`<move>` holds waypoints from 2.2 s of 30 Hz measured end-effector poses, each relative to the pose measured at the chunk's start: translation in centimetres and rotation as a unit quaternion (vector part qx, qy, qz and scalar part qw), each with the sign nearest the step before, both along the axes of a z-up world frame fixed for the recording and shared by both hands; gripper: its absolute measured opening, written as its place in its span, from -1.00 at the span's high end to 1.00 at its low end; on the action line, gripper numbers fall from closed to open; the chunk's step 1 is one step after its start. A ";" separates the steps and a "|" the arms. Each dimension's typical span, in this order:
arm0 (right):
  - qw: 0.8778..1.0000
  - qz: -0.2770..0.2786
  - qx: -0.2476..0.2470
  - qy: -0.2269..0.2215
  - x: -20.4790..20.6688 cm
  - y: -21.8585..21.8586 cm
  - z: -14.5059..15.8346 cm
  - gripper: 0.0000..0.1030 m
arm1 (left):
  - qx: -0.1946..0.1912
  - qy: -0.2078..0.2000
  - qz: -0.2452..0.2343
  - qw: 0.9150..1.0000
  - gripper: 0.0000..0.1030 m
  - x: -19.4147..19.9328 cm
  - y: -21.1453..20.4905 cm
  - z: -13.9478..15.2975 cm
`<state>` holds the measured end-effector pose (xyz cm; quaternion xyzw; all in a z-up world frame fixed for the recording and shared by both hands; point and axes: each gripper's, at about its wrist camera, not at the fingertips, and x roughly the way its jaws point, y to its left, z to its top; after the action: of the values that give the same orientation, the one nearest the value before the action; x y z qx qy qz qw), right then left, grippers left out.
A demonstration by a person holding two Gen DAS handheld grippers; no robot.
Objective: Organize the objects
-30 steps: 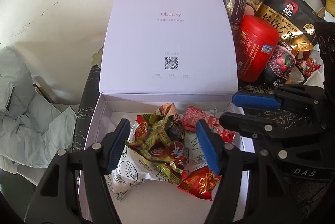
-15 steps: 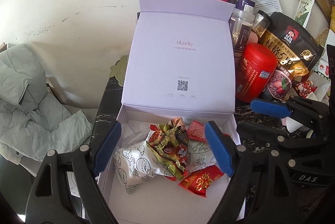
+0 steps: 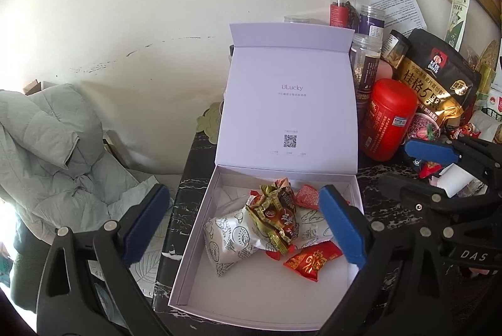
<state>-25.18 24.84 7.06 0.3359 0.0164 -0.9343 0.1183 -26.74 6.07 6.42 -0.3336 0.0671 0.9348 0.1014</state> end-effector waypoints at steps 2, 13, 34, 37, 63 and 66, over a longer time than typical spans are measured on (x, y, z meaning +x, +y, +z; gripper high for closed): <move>1.000 0.004 0.006 0.008 1.0 -0.4 0.8 -0.25 | 0.003 0.006 0.003 1.000 -0.90 0.9 -0.3 0.8; 1.000 0.000 0.014 0.023 5.6 -1.5 3.2 -0.28 | 0.020 0.025 0.021 0.999 -0.98 5.4 -2.6 3.4; 1.000 0.002 -0.013 0.027 12.9 -2.9 1.0 -0.28 | 0.045 0.006 0.019 0.999 -0.98 12.7 -4.6 1.2; 1.000 0.005 -0.017 0.024 13.9 -3.0 0.7 -0.28 | 0.047 0.007 0.020 0.999 -0.98 13.7 -4.7 1.0; 0.999 -0.048 0.007 -0.007 19.3 -2.3 -1.2 -0.66 | 0.020 -0.015 0.050 0.998 -0.98 18.5 -4.4 -0.8; 0.999 -0.053 -0.005 -0.004 19.8 -1.9 -1.3 -0.75 | 0.013 -0.023 0.054 0.998 -0.98 18.8 -4.2 -1.0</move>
<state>-5.34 22.90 5.75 0.3396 -0.0069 -0.9379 0.0701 -7.96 1.84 5.45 -0.3566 0.0343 0.9319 0.0572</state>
